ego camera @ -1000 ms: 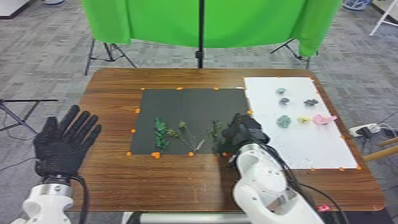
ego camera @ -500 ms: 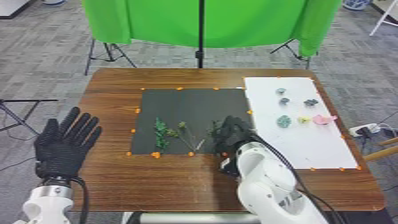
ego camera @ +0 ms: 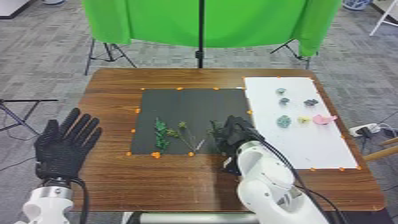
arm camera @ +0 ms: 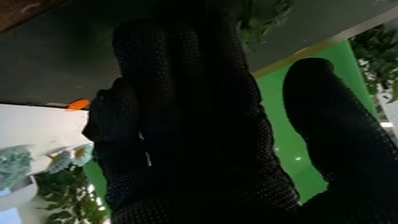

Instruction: Arrange flowers

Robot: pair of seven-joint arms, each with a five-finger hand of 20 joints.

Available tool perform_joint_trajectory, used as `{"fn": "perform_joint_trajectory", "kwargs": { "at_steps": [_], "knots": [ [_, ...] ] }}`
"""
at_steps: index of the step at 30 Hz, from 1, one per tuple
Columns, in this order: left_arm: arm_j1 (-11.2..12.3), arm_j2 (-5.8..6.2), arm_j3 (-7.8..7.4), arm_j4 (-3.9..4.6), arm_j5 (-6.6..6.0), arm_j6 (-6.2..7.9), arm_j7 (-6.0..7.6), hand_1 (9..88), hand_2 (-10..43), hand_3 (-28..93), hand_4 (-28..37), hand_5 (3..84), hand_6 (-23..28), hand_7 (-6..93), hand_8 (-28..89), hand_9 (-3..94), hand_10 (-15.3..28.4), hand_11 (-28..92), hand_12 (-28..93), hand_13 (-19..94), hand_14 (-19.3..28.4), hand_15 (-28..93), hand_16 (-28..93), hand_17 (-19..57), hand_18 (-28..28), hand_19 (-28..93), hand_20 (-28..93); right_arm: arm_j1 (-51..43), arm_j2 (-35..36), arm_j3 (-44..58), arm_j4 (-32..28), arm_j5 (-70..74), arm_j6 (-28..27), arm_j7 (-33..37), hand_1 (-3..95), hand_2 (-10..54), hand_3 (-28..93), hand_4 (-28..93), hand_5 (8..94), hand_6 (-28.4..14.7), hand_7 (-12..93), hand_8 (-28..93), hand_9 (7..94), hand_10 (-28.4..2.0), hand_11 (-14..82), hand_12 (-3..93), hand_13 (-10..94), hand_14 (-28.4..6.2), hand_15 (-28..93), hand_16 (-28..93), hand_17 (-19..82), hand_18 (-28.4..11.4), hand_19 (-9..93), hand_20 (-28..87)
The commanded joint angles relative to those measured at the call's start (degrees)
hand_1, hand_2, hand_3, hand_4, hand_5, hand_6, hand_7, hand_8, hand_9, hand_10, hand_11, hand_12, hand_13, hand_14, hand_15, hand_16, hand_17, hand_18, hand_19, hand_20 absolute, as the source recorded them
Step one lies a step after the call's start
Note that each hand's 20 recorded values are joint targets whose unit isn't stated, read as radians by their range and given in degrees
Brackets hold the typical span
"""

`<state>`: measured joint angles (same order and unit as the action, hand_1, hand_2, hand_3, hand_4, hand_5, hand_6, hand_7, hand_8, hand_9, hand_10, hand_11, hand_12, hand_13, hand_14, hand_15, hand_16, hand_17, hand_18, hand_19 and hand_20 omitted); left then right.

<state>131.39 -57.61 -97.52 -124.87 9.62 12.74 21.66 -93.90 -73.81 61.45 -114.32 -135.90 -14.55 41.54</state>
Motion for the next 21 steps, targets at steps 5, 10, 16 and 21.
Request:
{"fn": "perform_joint_trajectory", "kwargs": {
  "at_steps": [5, 10, 16, 21],
  "knots": [
    [0.6, -0.42, -0.09, 0.06, -0.16, 0.30, -0.87, 24.4, 9.7, 75, -28.3, 42.0, 7.8, 9.1, -8, 38.2, 13.6, 15, 11, 32, 13.2, 17, -1, -4.8, 14.7, 34, 14, -1.2, 0.9, 0.1, -1.4, -2.1, 2.7, -0.5, 26.5, 8.9, 77, -16, 79.3, -6.7, 16, -9, 72.2, -22.5, 16.0, 18.8, 65, -18.4, 56, 25, 35, -26.3, 91, 39],
    [0.2, -0.41, 0.18, 0.21, -0.26, 0.42, -0.79, 24.5, 9.7, 75, -28.3, 42.1, 7.8, 9.3, -8, 38.3, 13.8, 15, 11, 32, 13.3, 17, -1, -4.9, 14.7, 34, 14, -0.7, 1.2, 0.1, -2.3, -2.2, 4.6, 0.1, 26.3, 8.4, 78, -16, 80.1, -6.5, 19, -9, 70.6, -23.2, 14.4, 18.0, 64, -18.7, 57, 25, 35, -26.4, 91, 39],
    [0.0, -0.57, 0.37, 0.27, -0.63, 0.49, -0.46, 24.4, 9.7, 75, -28.3, 42.3, 7.8, 9.3, -8, 38.4, 13.8, 15, 11, 33, 13.5, 17, -1, -4.9, 14.8, 34, 14, -0.7, 1.5, 0.6, -3.3, -2.4, 5.1, -0.2, 26.1, 7.9, 78, -16, 79.5, -7.0, 18, -9, 68.2, -23.8, 13.0, 17.4, 64, -19.2, 57, 24, 35, -26.5, 91, 39],
    [0.2, -0.71, 0.35, 0.18, -0.92, 0.46, -0.21, 24.3, 9.6, 75, -28.3, 42.4, 7.7, 9.5, -8, 38.5, 13.8, 15, 11, 33, 13.6, 17, -1, -5.0, 14.8, 34, 14, -1.2, 1.9, 1.2, -5.0, -1.5, 5.7, -0.2, 25.7, 6.6, 78, -16, 78.9, -7.0, 18, -9, 67.3, -24.2, 12.2, 16.9, 63, -19.3, 58, 24, 35, -26.6, 91, 39]
  ]
}}
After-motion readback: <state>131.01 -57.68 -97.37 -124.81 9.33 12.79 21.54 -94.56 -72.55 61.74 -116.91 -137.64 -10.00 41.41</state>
